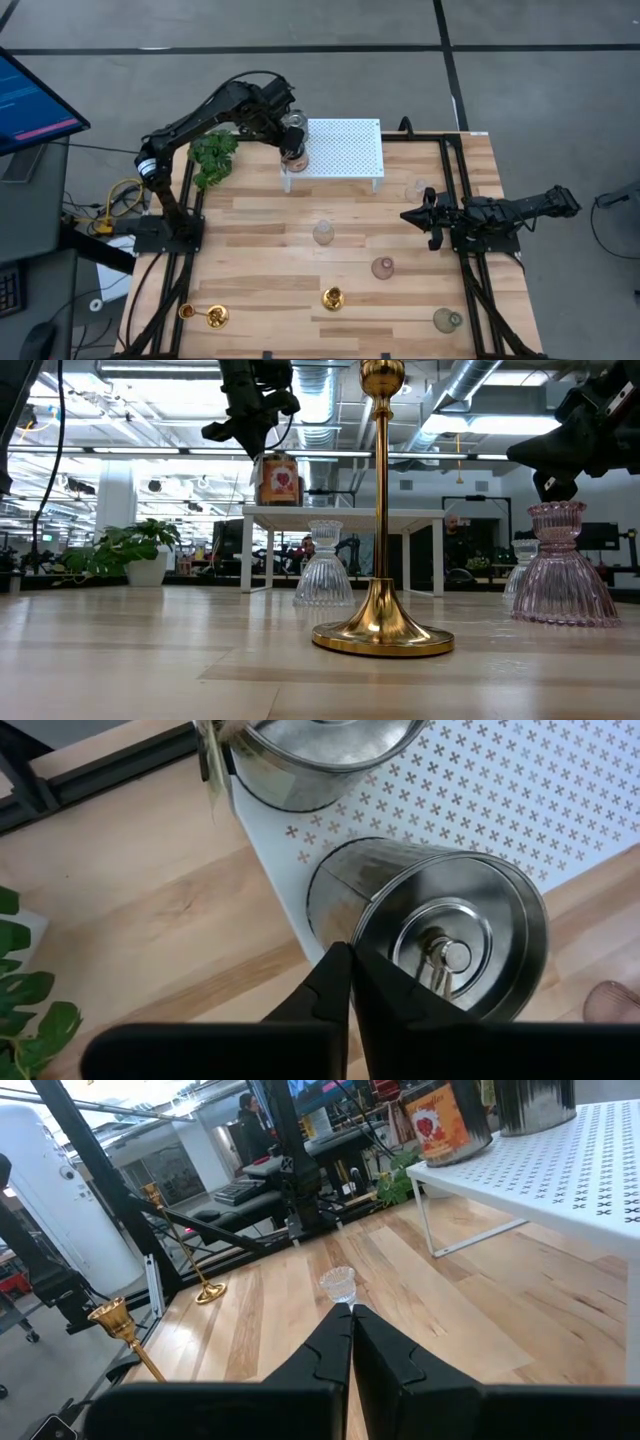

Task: Pick & Place candle stick holders
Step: Put the silver scented candle on the shelf, then put the left gold candle holder on the shelf

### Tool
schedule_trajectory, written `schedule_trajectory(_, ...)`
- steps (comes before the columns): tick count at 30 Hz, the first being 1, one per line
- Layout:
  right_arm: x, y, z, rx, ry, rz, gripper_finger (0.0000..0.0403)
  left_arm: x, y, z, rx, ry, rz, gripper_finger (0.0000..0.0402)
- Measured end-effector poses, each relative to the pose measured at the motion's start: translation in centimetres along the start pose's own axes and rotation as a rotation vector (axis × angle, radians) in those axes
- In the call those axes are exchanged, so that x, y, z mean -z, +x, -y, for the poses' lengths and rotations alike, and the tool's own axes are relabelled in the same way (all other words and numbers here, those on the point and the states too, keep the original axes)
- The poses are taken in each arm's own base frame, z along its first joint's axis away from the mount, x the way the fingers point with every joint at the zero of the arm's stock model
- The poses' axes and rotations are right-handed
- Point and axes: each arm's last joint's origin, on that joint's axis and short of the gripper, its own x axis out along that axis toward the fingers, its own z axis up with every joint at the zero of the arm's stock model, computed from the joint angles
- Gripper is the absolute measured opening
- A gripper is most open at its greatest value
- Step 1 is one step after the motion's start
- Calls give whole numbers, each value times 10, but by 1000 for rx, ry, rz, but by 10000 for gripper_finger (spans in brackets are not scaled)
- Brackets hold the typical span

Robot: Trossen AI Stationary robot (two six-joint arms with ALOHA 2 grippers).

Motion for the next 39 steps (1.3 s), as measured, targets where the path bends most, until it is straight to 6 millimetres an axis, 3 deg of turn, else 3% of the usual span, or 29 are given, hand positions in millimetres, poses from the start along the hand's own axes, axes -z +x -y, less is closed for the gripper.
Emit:
schedule_trajectory(9, 0, 0, 0, 0, 0, 0, 5, -1, 0, 0, 4, 17, 8, 47)
schedule_trajectory(20, 0, 0, 0, -2, 0, -1, 5, -1, -1, 0, -4, 38, 25, 49)
schedule_trajectory(24, 0, 0, 0, -4, 1, -2, 5, 2, -11, -1, 16, 46, 43, 49)
schedule_trajectory(29, 0, 0, 0, -7, 1, -3, 5, 13, -39, -7, 53, 47, 112, 49)
schedule_trajectory(34, -1, 0, -1, -19, 40, 21, 5, 30, -83, -15, 144, -10, 253, 44)
schedule_trajectory(39, -25, -3, -7, -83, 254, 267, 5, 51, -142, -14, 373, 5, 531, 7)
